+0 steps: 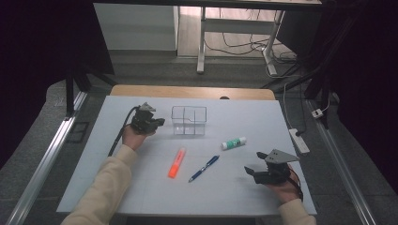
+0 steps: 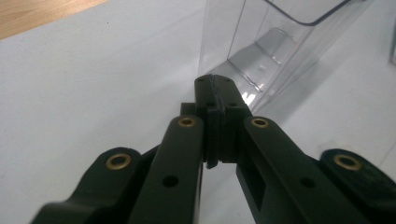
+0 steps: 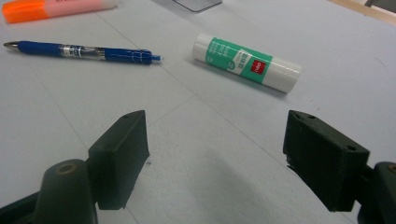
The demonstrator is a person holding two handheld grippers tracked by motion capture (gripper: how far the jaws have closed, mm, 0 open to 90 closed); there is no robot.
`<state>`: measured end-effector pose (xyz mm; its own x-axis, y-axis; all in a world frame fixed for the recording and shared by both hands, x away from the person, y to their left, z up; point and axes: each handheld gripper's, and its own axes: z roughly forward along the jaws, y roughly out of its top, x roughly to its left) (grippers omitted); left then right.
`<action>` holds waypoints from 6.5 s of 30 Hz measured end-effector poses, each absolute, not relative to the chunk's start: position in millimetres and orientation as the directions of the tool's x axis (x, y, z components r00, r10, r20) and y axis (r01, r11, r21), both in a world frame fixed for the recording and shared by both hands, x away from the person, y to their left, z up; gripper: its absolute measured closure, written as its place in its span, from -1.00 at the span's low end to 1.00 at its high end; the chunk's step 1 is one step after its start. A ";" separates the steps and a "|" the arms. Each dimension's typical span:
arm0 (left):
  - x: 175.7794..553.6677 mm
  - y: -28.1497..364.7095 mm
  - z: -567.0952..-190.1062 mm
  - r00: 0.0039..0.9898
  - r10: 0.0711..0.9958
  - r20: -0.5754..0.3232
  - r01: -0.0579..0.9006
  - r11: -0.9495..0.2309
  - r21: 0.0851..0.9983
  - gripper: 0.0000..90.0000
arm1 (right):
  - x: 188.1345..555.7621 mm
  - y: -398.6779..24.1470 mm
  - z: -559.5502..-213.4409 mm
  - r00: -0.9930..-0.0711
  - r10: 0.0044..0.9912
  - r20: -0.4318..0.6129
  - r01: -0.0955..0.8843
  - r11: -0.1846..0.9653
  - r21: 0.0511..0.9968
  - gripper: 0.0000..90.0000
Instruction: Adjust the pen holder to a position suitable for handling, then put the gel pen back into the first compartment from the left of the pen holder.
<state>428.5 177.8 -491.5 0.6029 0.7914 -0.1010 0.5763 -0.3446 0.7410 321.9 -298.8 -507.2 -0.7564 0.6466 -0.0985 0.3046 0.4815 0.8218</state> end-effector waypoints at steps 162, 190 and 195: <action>286.2 221.2 -506.3 0.649 0.758 -0.064 0.555 -0.414 0.722 -0.19 | 368.0 -115.8 -491.9 -0.970 -0.206 -0.132 -0.242 0.884 0.400 -0.09; 285.7 222.2 -505.9 0.648 0.759 -0.060 0.551 -0.414 0.725 -0.19 | 367.1 -91.0 -501.7 -0.902 -0.430 -0.037 -0.422 0.860 0.287 0.74; 285.5 222.2 -505.8 0.648 0.759 -0.059 0.551 -0.414 0.725 -0.19 | 364.8 -90.8 -501.2 -0.904 -0.425 -0.044 -0.420 0.864 0.279 0.78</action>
<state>285.5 222.2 -505.8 0.6482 0.7592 -0.0586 0.5505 -0.4141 0.7249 364.8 -90.8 -501.2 -0.9040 -0.4254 -0.0440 -0.4199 0.8636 0.2791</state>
